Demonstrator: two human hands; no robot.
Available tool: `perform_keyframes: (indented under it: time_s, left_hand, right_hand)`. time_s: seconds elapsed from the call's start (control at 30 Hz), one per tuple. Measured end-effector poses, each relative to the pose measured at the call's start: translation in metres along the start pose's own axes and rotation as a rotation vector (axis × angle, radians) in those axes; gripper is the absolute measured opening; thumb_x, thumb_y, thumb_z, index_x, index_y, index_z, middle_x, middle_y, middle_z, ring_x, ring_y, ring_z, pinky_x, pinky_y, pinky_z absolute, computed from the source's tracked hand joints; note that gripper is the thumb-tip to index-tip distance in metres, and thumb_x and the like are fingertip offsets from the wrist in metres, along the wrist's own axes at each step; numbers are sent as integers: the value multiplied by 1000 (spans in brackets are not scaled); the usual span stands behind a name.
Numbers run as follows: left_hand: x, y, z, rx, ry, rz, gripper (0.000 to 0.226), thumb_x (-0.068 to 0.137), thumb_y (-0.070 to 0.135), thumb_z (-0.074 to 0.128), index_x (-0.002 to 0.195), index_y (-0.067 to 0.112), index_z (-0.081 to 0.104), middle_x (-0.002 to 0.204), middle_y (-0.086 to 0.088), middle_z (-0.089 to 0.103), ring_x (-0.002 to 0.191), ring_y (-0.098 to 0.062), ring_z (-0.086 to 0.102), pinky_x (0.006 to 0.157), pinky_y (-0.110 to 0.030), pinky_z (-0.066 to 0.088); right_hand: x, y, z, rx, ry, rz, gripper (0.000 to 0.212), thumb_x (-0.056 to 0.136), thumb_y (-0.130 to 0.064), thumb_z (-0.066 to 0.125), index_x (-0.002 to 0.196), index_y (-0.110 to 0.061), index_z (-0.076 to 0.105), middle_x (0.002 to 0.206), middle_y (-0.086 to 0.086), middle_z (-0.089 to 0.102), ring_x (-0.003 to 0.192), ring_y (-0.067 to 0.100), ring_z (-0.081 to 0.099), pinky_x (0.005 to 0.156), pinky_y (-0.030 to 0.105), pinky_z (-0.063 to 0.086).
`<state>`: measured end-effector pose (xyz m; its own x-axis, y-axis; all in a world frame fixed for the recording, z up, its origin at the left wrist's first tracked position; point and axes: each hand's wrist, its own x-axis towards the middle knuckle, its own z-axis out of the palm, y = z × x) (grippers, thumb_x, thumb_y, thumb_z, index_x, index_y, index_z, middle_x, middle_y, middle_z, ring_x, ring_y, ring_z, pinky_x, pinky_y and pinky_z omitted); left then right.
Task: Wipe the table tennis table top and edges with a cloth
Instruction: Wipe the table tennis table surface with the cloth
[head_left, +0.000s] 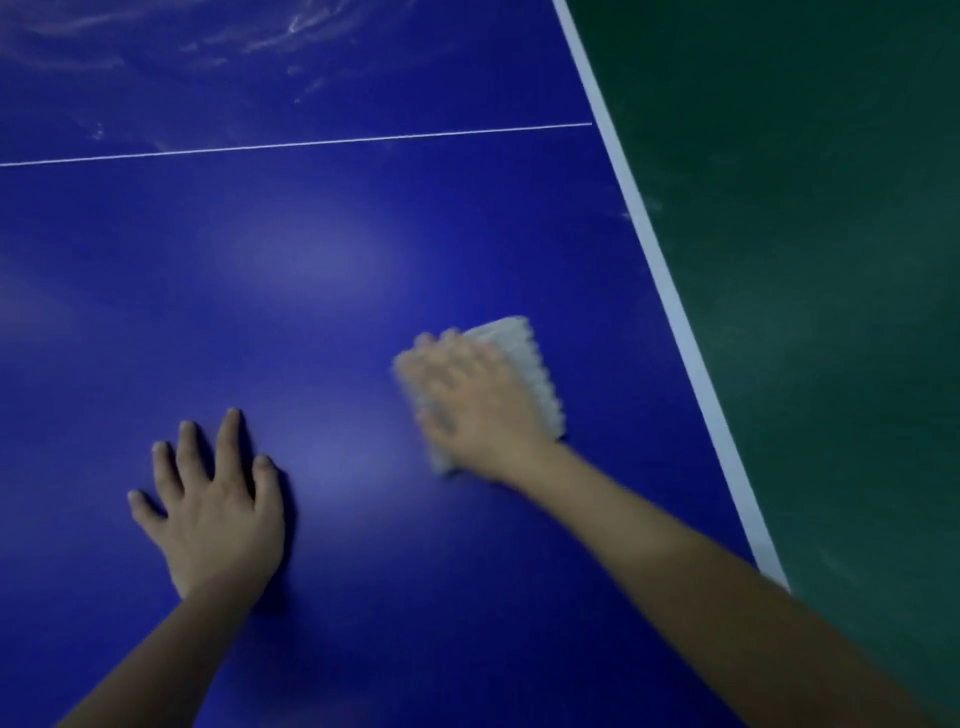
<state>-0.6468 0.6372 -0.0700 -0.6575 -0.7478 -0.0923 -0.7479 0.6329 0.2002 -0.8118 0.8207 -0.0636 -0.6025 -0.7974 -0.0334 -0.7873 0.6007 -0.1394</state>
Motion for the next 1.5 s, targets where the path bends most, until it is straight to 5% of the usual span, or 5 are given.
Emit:
perform_keyframes:
  time_s: [0.47, 0.73, 0.97, 1.27, 1.5]
  left_hand:
    - [-2, -1, -6, -67, -13, 59, 51, 97, 32, 30, 147, 26, 22, 157, -10, 10, 144, -30, 0, 112, -58, -2]
    - [-61, -61, -23, -146, -96, 507, 48, 95, 3, 40, 142, 10, 37, 152, -17, 25, 142, -34, 17, 112, -49, 11]
    - [-150, -174, -37, -410, -153, 486, 43, 95, -5, 37, 134, 6, 48, 149, -10, 32, 139, -19, 24, 116, -35, 12]
    - [-179, -193, -55, -754, -281, 368, 33, 100, 10, 39, 128, 12, 55, 145, -3, 39, 136, -4, 26, 113, -19, 13]
    - [-181, -191, -61, -572, -280, 362, 35, 101, 19, 36, 126, 9, 57, 146, -8, 40, 138, -16, 30, 112, -30, 22]
  right_hand:
    - [-200, 11, -4, 23, -55, 422, 53, 99, -43, 18, 146, -31, -3, 158, -3, 8, 146, 21, 7, 116, 36, -5]
    - [-275, -107, 13, -83, -228, -296, 59, 93, -47, 33, 148, -28, 25, 153, -2, 31, 141, 21, 27, 117, 47, 20]
    - [-231, -94, 7, -3, -19, 631, 54, 98, -34, 26, 150, -22, 19, 157, 5, 21, 144, 27, 17, 115, 43, 14]
    - [-218, -357, 41, 112, -132, -182, 49, 89, -34, 39, 136, -24, 46, 145, 1, 43, 140, 24, 28, 117, 40, 12]
    - [-260, -330, 41, 152, -165, -134, 51, 96, -29, 35, 146, -30, 31, 155, -3, 26, 145, 20, 15, 119, 40, 3]
